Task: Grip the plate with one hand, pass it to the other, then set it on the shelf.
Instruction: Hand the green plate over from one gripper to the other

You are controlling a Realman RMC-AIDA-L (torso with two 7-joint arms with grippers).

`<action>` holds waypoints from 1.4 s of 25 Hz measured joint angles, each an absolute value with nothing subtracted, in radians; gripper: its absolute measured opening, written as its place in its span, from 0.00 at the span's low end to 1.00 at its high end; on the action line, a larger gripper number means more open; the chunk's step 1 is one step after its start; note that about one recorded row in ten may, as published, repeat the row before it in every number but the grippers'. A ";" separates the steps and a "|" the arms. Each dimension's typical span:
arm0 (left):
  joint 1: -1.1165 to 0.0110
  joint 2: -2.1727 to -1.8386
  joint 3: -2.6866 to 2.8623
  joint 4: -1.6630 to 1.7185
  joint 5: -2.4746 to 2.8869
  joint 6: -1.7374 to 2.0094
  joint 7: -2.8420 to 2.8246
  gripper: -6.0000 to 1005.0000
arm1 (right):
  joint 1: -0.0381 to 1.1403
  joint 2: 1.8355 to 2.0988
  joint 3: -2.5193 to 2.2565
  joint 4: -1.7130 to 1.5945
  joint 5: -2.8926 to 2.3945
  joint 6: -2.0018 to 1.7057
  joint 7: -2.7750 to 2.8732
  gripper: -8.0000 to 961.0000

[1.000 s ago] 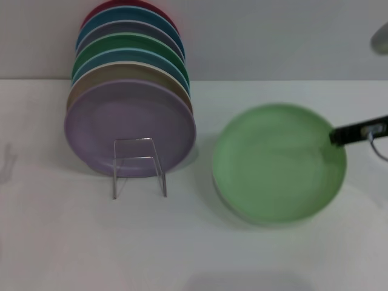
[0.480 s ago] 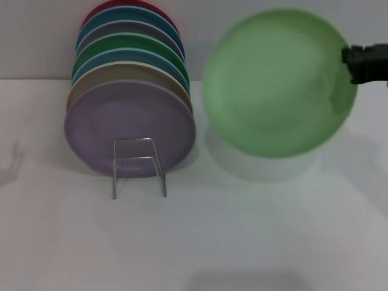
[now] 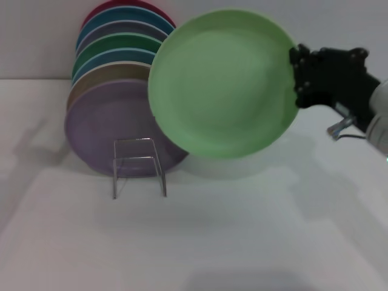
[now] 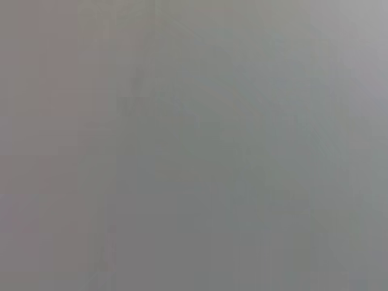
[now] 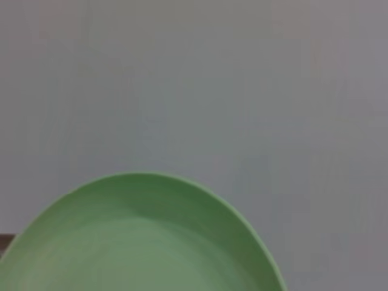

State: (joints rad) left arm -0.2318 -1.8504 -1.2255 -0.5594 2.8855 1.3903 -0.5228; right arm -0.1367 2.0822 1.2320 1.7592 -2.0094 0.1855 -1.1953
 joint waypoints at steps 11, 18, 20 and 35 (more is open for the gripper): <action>-0.233 -1.662 -1.111 -0.838 2.891 1.218 -0.594 0.70 | -0.173 2.082 1.146 1.756 -1.814 0.138 -1.511 0.03; -0.220 -1.662 -1.123 -0.872 2.891 1.199 -0.593 0.70 | -0.157 2.080 1.051 1.756 -1.962 -0.055 -1.536 0.03; -0.219 -1.666 -1.123 -0.870 2.891 1.199 -0.593 0.69 | -0.149 2.080 1.006 1.733 -2.042 -0.179 -1.532 0.03; -0.220 -1.655 -1.120 -0.884 2.892 1.201 -0.591 0.69 | -0.121 2.059 0.764 1.591 -2.300 -0.686 -1.372 0.03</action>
State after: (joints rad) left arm -0.2203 -1.6554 -1.1203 -0.8844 2.8917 1.2014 -0.5914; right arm -0.1207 2.0590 0.7643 1.5911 -2.2998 -0.6858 -1.3721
